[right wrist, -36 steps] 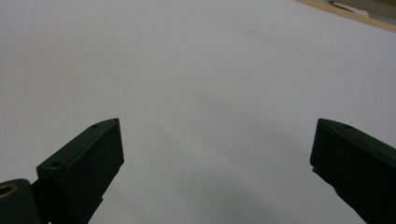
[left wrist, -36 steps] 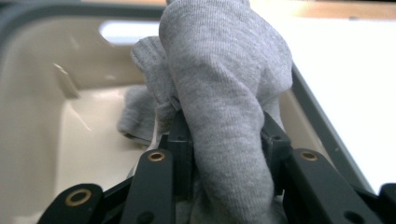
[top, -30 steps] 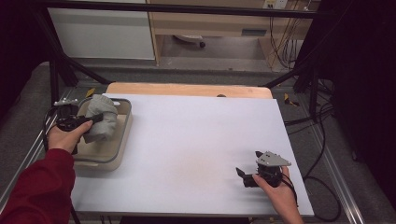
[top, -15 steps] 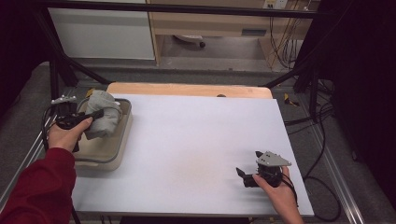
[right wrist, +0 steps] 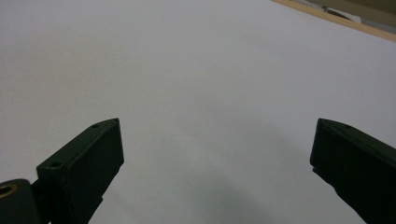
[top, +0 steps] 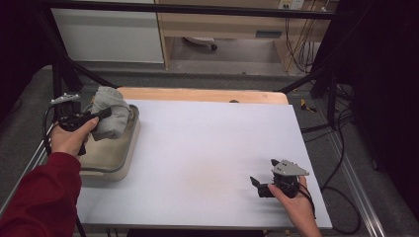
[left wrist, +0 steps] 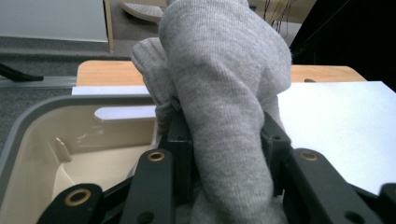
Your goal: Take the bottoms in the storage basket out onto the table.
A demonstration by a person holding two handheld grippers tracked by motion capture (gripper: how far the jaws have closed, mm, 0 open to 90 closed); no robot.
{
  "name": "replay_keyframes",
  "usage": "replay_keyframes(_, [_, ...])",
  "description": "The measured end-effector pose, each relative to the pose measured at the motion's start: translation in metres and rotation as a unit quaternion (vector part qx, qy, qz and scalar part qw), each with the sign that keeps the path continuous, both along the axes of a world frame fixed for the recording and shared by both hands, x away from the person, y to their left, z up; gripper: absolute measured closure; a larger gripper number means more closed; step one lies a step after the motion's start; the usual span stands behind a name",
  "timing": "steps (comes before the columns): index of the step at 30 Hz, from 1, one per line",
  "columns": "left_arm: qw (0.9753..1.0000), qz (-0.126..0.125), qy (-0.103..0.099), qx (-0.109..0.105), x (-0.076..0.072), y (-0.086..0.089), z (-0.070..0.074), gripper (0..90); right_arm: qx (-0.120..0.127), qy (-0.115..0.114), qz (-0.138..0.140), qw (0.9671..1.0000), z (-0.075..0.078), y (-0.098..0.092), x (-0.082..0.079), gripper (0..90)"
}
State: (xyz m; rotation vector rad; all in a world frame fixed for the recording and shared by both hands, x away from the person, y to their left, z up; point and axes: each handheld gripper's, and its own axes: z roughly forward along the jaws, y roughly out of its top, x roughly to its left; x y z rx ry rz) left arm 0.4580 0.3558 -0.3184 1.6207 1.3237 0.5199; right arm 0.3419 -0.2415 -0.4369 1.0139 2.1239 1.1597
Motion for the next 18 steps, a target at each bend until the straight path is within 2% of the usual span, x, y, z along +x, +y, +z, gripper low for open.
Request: replay_keyframes(18, [0.9995,-0.006,-0.028,-0.011,-0.001,-0.012,0.023,64.4,0.003,-0.001,-0.001,1.0000,0.001,-0.001,-0.001,3.1])
